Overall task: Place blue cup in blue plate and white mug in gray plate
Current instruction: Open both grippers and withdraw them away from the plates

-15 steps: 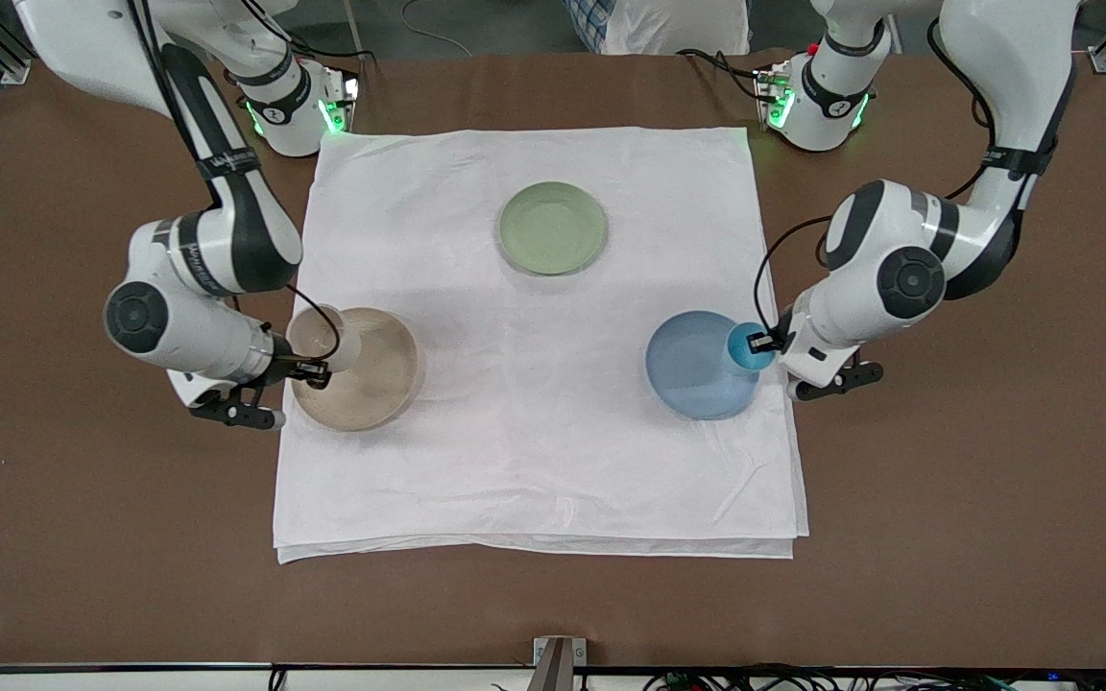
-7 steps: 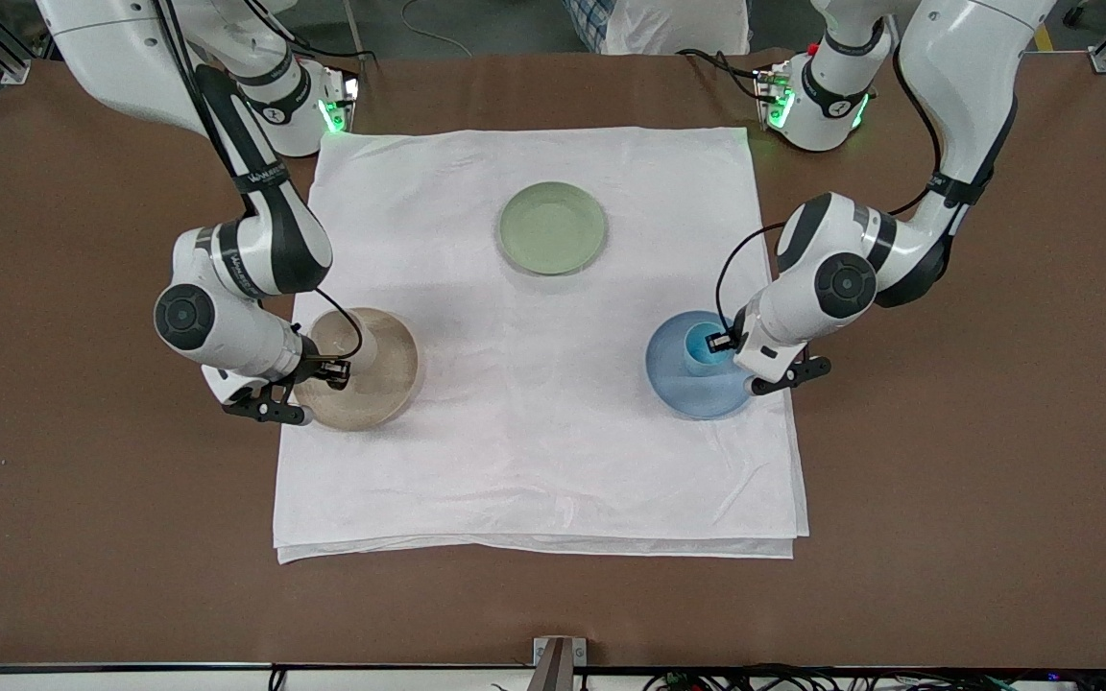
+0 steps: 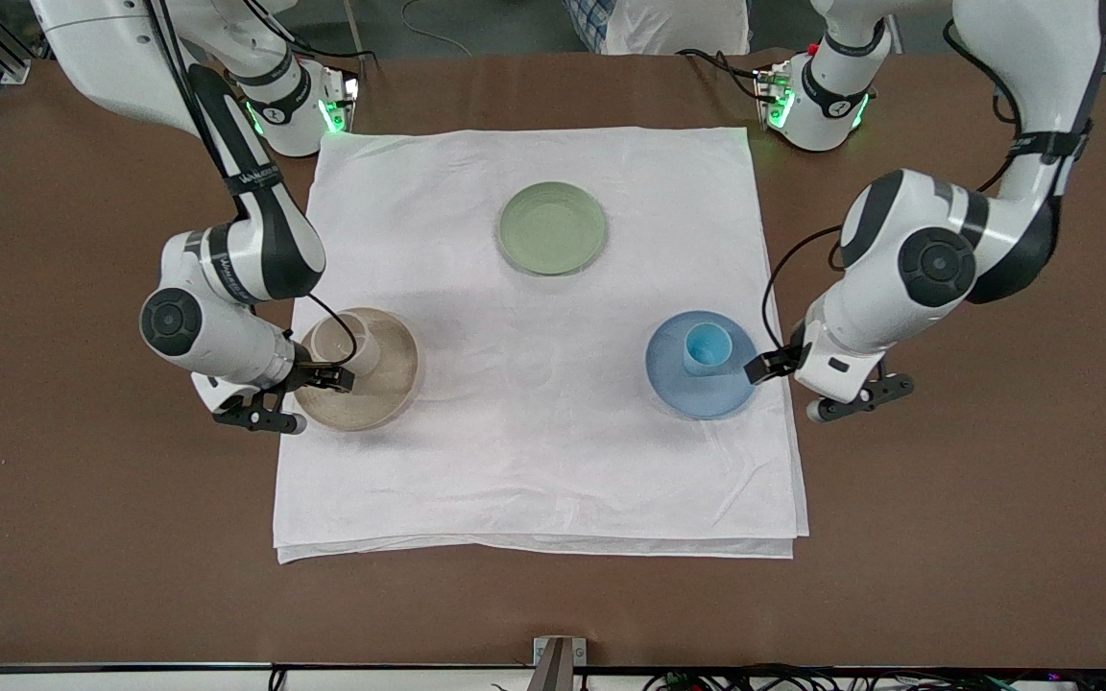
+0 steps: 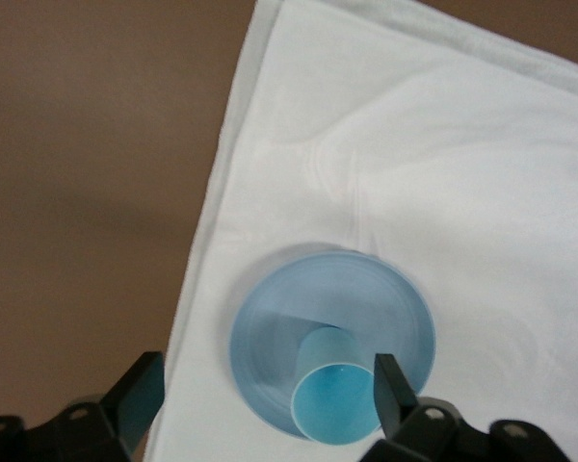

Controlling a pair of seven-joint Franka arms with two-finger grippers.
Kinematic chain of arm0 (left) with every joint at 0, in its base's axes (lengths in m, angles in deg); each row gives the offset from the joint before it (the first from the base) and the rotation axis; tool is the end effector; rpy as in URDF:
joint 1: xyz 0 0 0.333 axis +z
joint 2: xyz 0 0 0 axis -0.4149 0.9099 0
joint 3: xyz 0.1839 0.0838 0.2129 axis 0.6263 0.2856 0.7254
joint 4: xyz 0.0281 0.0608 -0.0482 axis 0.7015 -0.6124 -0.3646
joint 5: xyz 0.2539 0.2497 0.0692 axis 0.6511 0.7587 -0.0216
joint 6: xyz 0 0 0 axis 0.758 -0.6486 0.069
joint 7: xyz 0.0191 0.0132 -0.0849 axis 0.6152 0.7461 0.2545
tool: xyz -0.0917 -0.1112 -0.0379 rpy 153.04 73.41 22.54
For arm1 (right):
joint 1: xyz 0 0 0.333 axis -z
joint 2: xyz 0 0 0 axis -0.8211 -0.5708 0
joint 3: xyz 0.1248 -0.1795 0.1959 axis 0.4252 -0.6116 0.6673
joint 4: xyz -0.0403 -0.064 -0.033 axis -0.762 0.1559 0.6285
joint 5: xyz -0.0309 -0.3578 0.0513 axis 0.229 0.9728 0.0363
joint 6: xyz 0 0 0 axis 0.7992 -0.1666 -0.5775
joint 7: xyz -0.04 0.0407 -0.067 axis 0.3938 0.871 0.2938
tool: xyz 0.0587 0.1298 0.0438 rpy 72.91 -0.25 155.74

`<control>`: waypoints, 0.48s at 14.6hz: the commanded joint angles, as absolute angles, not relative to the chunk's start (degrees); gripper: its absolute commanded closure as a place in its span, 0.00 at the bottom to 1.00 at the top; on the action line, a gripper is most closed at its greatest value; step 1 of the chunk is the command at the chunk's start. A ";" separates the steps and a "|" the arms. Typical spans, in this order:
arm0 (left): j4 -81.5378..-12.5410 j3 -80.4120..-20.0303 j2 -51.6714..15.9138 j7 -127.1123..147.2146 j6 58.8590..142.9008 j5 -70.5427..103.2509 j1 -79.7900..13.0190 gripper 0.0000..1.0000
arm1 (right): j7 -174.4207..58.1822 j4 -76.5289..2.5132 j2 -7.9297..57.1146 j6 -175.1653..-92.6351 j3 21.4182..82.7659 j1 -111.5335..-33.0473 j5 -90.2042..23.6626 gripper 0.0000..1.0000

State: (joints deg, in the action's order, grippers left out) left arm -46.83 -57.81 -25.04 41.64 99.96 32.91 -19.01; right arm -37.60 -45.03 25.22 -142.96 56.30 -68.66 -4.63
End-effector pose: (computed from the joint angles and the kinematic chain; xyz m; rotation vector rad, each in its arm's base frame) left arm 0.5771 -0.1834 0.3590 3.0941 0.4229 -0.0109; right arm 0.5735 0.1353 0.2531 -3.0470 0.2184 0.1756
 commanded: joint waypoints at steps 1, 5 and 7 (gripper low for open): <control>-37.70 -57.65 -26.27 35.71 90.10 39.92 -18.02 0.00 | -43.75 -33.65 26.17 -127.76 56.40 -64.00 -5.21 0.00; -33.55 -58.00 -31.79 23.94 81.03 38.01 -13.61 0.00 | -50.88 -24.04 29.06 -112.09 56.49 -58.11 1.80 0.00; -33.63 -56.08 -36.00 18.48 78.73 34.60 -12.82 0.00 | -54.64 -23.77 31.87 -108.39 56.40 -55.12 2.34 0.00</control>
